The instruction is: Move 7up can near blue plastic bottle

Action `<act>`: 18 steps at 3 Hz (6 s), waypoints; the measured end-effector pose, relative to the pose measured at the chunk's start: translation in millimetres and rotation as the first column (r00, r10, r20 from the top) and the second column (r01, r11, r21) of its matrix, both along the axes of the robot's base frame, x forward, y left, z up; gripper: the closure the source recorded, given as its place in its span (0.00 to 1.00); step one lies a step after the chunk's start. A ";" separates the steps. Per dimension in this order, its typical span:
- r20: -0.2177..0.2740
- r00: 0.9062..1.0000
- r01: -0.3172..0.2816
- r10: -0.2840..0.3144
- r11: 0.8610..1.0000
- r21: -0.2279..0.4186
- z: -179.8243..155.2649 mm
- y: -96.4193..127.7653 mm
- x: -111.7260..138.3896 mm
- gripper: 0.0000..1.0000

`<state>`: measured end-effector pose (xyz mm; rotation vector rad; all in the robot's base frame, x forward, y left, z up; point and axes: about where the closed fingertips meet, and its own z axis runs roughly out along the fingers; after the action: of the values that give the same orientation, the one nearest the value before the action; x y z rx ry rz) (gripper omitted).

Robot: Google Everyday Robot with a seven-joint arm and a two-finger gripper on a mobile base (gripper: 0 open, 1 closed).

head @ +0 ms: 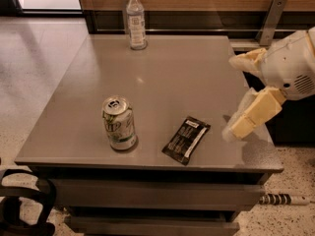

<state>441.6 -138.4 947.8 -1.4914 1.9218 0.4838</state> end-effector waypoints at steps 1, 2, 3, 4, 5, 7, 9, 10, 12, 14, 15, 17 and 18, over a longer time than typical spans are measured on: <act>0.063 0.996 -0.067 0.058 0.984 0.164 -15.2 35.3 8.3 0.00; 0.138 0.988 -0.114 0.073 0.942 0.316 -29.0 65.1 15.8 0.00; 0.158 0.987 -0.092 0.029 0.908 0.408 -33.2 90.7 13.5 0.00; 0.159 0.987 -0.095 0.032 0.909 0.405 -32.8 90.4 13.3 0.00; 0.163 0.985 -0.116 0.050 0.898 0.425 -37.9 101.8 15.1 0.00; 0.182 0.982 -0.140 0.055 0.857 0.496 -65.2 147.3 17.4 0.00; 0.161 0.982 -0.172 0.102 0.835 0.523 -71.1 191.5 14.1 0.00; 0.145 0.982 -0.185 0.125 0.815 0.550 -78.0 207.6 15.5 0.00; 0.145 0.978 -0.206 0.150 0.795 0.570 -81.1 223.1 14.7 0.49; 0.148 0.976 -0.215 0.158 0.794 0.569 -78.6 224.5 15.6 1.00; 0.151 0.975 -0.222 0.165 0.789 0.573 -73.6 213.4 30.3 1.00; 0.054 0.996 0.021 -0.065 0.810 0.585 -46.6 122.2 157.8 1.00; 0.065 0.990 0.065 -0.127 0.809 0.584 -40.0 97.1 202.3 1.00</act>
Offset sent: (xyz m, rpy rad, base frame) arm 0.0265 0.0941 -0.0446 0.5473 -0.2227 0.1245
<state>643.9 -41.3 907.8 -0.9881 1.5586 0.8444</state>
